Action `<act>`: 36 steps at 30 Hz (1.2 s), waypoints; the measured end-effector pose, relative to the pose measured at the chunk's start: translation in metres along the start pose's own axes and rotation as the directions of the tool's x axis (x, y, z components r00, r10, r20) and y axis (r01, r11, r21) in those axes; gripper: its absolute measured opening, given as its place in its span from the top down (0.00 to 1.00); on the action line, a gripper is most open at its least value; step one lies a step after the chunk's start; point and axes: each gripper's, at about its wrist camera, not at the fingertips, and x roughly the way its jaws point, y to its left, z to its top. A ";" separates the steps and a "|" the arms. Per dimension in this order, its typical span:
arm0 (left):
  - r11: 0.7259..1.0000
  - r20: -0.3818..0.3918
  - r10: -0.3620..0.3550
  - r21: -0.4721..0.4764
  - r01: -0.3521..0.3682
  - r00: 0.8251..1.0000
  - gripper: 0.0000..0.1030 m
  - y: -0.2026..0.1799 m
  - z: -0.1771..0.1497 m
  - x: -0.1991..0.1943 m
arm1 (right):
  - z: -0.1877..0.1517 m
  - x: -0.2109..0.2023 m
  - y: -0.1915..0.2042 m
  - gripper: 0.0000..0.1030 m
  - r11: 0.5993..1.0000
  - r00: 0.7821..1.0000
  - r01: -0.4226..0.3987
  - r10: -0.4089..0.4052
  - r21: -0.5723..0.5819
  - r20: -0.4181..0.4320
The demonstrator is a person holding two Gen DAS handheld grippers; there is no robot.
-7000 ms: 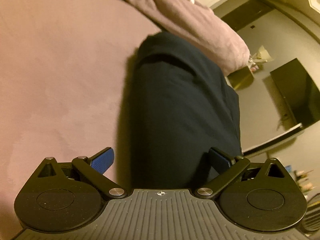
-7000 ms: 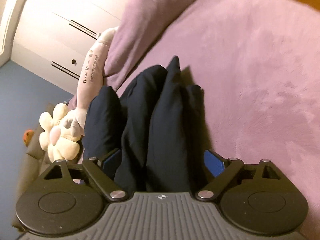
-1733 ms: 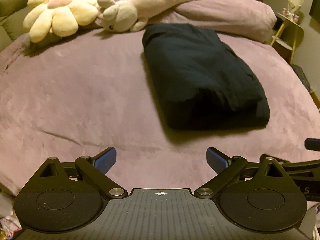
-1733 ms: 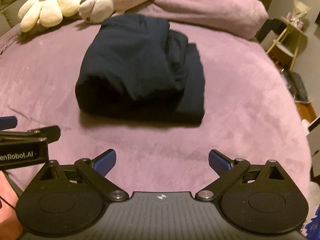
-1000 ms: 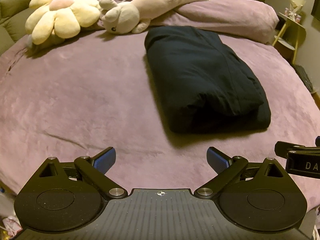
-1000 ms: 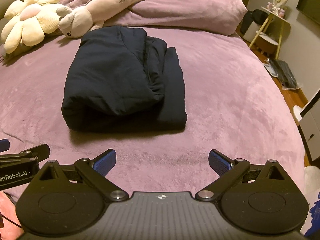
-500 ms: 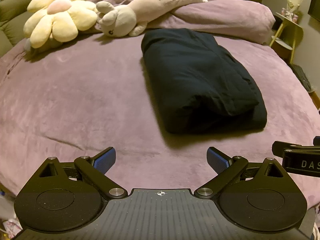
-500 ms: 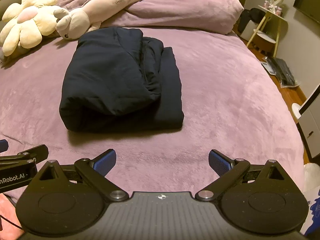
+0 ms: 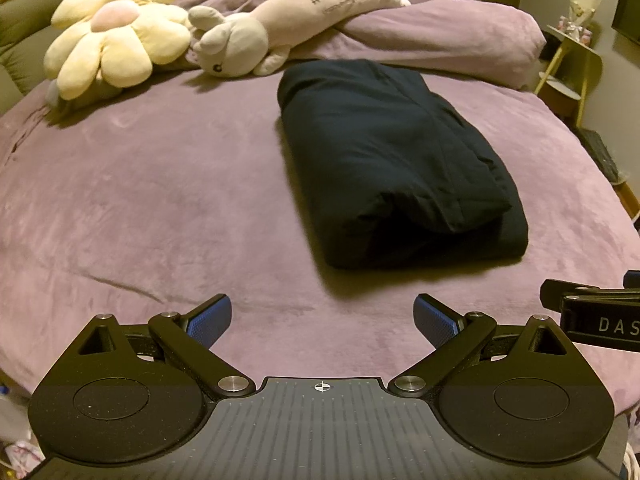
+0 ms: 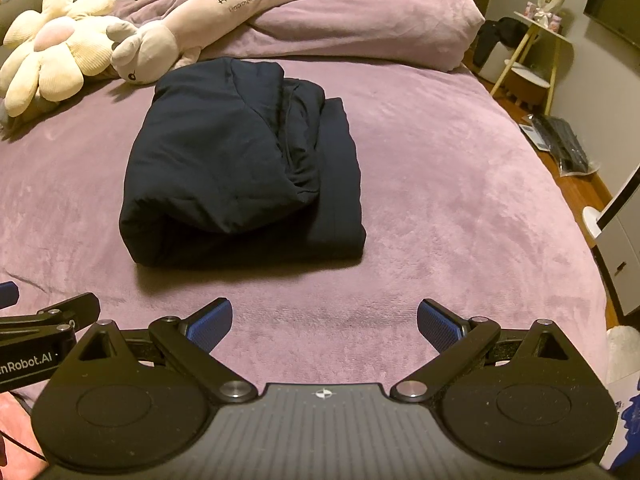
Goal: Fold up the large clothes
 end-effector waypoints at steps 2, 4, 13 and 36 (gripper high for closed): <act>1.000 0.000 -0.002 0.000 0.002 1.000 0.03 0.000 0.000 0.000 | 0.000 0.000 0.000 0.04 1.000 1.000 0.001 -0.001 0.000 0.001; 1.000 0.001 -0.006 0.003 0.006 1.000 0.03 0.001 0.000 0.000 | 0.000 0.000 0.000 0.04 1.000 1.000 0.001 -0.001 0.000 0.001; 1.000 0.002 -0.011 0.004 0.011 1.000 0.03 0.001 0.000 -0.001 | 0.000 -0.002 0.001 0.04 1.000 1.000 0.003 -0.003 -0.003 0.002; 1.000 0.002 -0.028 0.011 0.028 1.000 0.03 0.001 0.001 -0.003 | 0.001 -0.006 0.005 0.04 1.000 1.000 0.006 -0.006 -0.009 0.013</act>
